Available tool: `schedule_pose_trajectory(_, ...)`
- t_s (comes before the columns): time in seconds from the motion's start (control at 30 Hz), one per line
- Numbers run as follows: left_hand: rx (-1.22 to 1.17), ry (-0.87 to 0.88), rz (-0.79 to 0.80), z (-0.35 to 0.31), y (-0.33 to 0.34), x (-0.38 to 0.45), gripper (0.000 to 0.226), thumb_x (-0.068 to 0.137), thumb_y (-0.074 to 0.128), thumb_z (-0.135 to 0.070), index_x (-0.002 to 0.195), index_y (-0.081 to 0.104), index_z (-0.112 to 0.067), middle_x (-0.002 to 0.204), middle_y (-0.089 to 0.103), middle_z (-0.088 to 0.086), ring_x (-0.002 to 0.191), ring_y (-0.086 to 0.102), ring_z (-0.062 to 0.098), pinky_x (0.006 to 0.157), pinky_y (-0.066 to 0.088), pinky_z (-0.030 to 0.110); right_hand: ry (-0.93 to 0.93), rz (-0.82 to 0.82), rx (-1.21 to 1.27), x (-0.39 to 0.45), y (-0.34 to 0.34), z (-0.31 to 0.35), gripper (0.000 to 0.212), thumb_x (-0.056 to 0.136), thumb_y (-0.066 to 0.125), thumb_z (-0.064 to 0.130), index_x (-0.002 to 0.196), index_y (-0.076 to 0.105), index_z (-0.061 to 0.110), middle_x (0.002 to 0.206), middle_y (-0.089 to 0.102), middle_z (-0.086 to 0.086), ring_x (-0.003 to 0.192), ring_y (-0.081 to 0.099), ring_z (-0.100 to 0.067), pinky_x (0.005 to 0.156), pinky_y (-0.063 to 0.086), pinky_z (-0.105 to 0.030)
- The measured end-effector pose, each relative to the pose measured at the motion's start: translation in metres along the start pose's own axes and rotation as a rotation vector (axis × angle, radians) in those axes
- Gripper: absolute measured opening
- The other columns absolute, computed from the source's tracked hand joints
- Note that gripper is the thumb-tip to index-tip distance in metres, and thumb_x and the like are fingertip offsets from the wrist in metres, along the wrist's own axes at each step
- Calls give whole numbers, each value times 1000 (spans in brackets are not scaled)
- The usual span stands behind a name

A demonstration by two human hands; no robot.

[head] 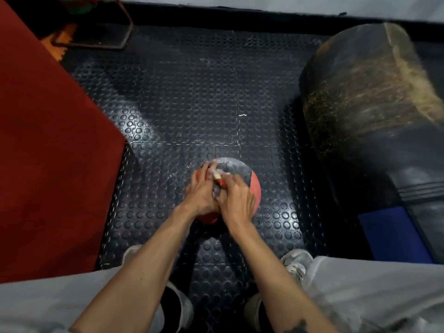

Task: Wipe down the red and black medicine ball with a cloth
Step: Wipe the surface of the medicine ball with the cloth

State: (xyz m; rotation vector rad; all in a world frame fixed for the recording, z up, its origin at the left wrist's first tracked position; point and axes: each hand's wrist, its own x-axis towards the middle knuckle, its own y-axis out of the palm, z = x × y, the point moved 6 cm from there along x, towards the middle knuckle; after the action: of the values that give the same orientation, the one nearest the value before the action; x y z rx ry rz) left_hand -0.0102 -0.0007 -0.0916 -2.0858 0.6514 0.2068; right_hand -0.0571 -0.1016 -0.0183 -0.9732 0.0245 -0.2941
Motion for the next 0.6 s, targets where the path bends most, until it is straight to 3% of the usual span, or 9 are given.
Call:
schedule_pose_trajectory(0.07, 47, -26, 8, -10, 1, -8, 151, 49, 86, -58, 155, -15, -23, 162, -16, -7, 149, -11, 28, 120, 13, 58, 64, 17, -43, 39, 2, -4, 24, 99, 52, 28, 112, 71, 21, 99, 68, -7, 85, 67, -29, 65, 45, -33)
schedule_pose_trajectory(0.13, 70, -55, 45, -8, 5, -5, 162, 37, 88, -65, 154, -17, -24, 162, -20, -8, 148, -18, 28, 119, 8, 56, 130, 16, -58, 59, 1, -11, 27, 101, 49, 29, 109, 72, 19, 99, 68, -10, 89, 66, -32, 68, 45, -35)
schedule_pose_trajectory(0.27, 109, 28, 62, 9, 5, 12, 153, 32, 70, -75, 149, -19, -35, 163, -15, -5, 151, -14, 26, 119, 14, 58, 47, -30, -6, 2, -6, -5, 25, 96, 56, 23, 117, 68, 20, 106, 70, -4, 89, 67, -25, 70, 51, -33)
schedule_pose_trajectory(0.37, 65, 21, 48, 16, 6, 10, 160, 29, 76, -75, 151, -19, -37, 163, -16, -8, 151, -15, 25, 119, 14, 58, -29, -3, -34, -9, -13, -8, 27, 91, 62, 17, 117, 70, 19, 105, 71, -5, 89, 66, -27, 69, 51, -35)
schedule_pose_trajectory(0.5, 18, -53, 45, -1, 7, -2, 166, 32, 88, -66, 151, -23, -35, 161, -25, -9, 148, -23, 32, 120, 4, 59, 84, -17, -19, 50, -14, -17, 24, 99, 54, 29, 102, 74, 16, 89, 68, -11, 79, 66, -31, 65, 43, -32)
schedule_pose_trajectory(0.6, 36, -27, 67, 5, 3, 5, 167, 27, 86, -70, 151, -21, -36, 161, -22, -9, 149, -20, 29, 120, 9, 60, 98, -77, 46, 21, -14, -17, 21, 98, 56, 22, 113, 71, 22, 99, 69, -2, 86, 65, -19, 66, 46, -29)
